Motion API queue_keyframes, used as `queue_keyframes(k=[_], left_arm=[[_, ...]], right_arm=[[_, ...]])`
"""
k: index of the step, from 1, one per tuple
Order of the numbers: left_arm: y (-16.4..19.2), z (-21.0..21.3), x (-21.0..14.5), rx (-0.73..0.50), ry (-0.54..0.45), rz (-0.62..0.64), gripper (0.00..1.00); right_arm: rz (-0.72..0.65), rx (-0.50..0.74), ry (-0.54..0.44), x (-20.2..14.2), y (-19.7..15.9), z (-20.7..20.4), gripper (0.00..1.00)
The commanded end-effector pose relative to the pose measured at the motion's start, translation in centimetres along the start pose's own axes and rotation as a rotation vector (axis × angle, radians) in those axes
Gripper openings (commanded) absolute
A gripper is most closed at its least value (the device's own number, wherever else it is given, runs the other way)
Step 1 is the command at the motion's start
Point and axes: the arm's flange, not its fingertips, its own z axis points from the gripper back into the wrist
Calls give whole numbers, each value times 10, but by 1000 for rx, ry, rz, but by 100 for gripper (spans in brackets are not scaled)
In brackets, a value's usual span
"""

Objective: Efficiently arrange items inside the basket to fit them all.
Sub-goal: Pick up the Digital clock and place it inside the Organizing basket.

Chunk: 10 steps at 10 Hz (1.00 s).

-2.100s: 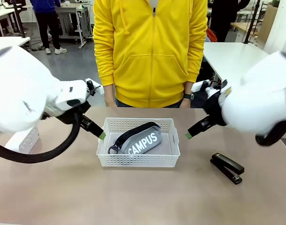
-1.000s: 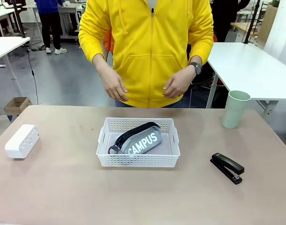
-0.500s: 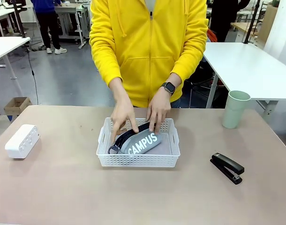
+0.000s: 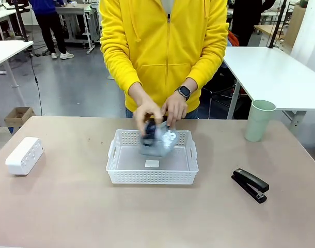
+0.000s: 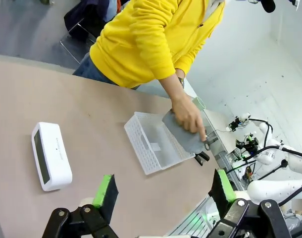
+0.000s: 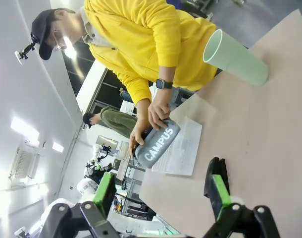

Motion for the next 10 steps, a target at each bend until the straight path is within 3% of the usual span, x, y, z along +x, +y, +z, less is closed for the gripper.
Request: queue_keyframes(k=[1, 4, 7, 10], left_arm=[[-1, 2, 0, -15, -14, -18, 100], [0, 1, -1, -1, 0, 2, 100], [-25, -45, 37, 221, 342, 23, 100], [-24, -101, 58, 616, 708, -70, 100]], right_arm=[[-4, 6, -1, 2, 4, 2, 100], [-4, 6, -1, 2, 4, 2, 100], [-4, 6, -1, 2, 4, 2, 100], [-4, 6, -1, 2, 4, 2, 100]])
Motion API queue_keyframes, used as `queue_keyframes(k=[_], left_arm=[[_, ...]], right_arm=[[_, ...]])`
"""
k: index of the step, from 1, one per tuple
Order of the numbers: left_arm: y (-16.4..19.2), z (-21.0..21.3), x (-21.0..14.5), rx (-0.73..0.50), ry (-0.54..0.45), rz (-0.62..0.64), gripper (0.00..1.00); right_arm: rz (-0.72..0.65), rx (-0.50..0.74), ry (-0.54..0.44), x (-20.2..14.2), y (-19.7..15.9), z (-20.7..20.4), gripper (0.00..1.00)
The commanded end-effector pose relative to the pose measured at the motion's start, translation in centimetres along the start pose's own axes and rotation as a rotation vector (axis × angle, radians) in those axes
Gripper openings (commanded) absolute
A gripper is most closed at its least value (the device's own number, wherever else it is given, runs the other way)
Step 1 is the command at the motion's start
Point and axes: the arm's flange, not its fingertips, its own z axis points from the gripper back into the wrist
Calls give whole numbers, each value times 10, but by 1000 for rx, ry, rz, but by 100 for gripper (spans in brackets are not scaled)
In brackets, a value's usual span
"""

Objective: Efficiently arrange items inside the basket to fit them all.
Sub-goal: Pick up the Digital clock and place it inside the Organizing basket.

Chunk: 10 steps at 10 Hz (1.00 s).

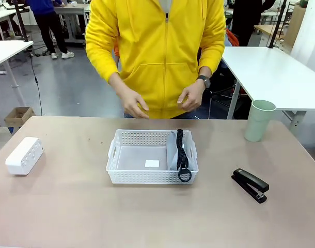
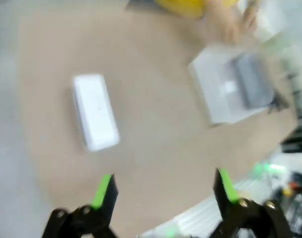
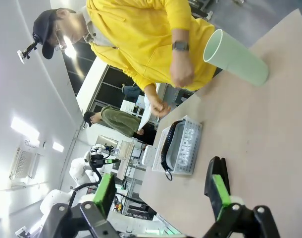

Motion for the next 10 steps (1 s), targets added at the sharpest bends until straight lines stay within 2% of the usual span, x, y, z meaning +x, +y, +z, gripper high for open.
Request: queue_keyframes(k=[1, 3, 4, 5, 6, 7, 8, 10], left_arm=[[0, -25, 7, 231, 245, -27, 100], [-7, -55, 23, 301, 296, -107, 100], [-9, -64, 29, 331, 284, -95, 100], [-8, -69, 34, 304, 284, -78, 100], [-8, -72, 40, 274, 239, -40, 100], [-9, -69, 50, 224, 83, 145, 100], [-12, -76, 34, 304, 292, -88, 100], [-12, -76, 34, 304, 292, -88, 100]], right_arm=[[-1, 7, -4, 2, 4, 0, 100], [-1, 7, -4, 2, 4, 0, 100], [-1, 7, -4, 2, 4, 0, 100], [-1, 7, -4, 2, 4, 0, 100], [-1, 7, -4, 2, 4, 0, 100], [-1, 7, -4, 2, 4, 0, 100], [-1, 7, -4, 2, 4, 0, 100], [-1, 7, -4, 2, 4, 0, 100]])
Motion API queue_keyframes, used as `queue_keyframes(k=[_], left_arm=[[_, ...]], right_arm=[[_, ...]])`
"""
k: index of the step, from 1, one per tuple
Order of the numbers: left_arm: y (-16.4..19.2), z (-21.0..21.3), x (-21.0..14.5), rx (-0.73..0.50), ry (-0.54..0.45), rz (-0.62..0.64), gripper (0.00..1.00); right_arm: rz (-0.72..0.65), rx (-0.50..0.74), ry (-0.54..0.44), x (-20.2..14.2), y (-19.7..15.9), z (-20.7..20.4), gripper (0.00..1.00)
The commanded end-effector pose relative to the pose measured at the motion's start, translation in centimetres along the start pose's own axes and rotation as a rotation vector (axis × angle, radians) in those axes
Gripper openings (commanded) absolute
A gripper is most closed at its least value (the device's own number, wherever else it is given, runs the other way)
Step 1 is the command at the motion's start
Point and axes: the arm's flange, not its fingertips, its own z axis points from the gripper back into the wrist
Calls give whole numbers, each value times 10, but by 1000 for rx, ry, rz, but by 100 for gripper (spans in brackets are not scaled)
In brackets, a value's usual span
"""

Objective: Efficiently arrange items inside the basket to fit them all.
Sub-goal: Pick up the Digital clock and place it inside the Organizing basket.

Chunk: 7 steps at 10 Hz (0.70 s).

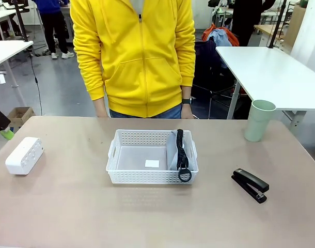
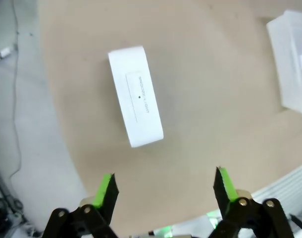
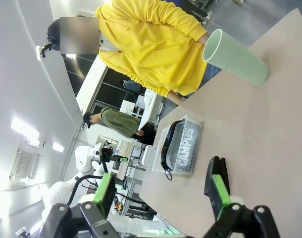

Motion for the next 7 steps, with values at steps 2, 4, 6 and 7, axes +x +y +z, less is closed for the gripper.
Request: queue_keyframes(k=[2, 4, 6, 7], left_arm=[[-5, 3, 0, 74, -18, 31, 100], [-7, -12, 12, 81, 13, 58, 100], [3, -30, 22, 86, 24, 120, 100], [11, -43, 27, 91, 29, 149, 100]], right_arm=[[1, 7, -4, 2, 4, 0, 100], [1, 7, -4, 2, 4, 0, 100], [1, 7, -4, 2, 4, 0, 100], [1, 7, -4, 2, 4, 0, 100]])
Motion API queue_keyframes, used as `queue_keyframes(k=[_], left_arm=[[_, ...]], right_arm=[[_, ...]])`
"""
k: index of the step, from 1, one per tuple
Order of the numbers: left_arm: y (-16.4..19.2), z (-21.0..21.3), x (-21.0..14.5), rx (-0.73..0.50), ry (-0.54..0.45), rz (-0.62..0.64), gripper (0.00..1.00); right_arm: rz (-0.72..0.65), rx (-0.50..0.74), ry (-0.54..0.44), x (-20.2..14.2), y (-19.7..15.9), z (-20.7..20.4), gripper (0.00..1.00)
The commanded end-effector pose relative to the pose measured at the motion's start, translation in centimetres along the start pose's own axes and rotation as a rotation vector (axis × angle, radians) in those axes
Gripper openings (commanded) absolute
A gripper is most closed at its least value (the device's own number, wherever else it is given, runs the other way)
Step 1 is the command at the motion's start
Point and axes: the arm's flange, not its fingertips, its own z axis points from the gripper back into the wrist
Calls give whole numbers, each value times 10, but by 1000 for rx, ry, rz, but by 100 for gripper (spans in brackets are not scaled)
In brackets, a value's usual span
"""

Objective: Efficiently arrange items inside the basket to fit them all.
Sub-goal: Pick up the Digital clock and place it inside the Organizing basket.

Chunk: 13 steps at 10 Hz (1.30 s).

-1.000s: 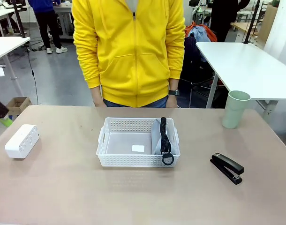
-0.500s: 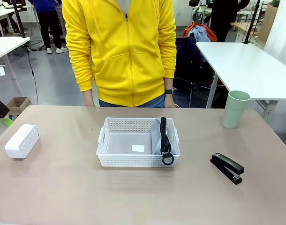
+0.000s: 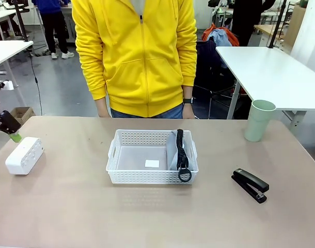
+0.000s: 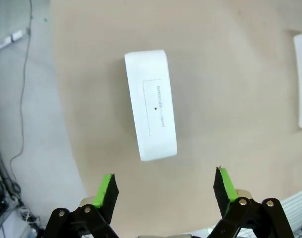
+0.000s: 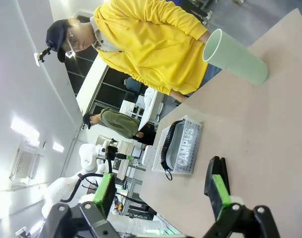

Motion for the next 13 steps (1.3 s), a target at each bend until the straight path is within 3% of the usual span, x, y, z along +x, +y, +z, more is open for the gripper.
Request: queue_keyframes(k=[1, 4, 13], left_arm=[[13, -28, 16, 37, 30, 81, 100], [21, -65, 20, -112, 98, 47, 100], [29, -119, 48, -69, 175, 106, 100]], right_arm=[[1, 7, -4, 2, 4, 0, 100], [1, 7, -4, 2, 4, 0, 100], [1, 7, -4, 2, 4, 0, 100]])
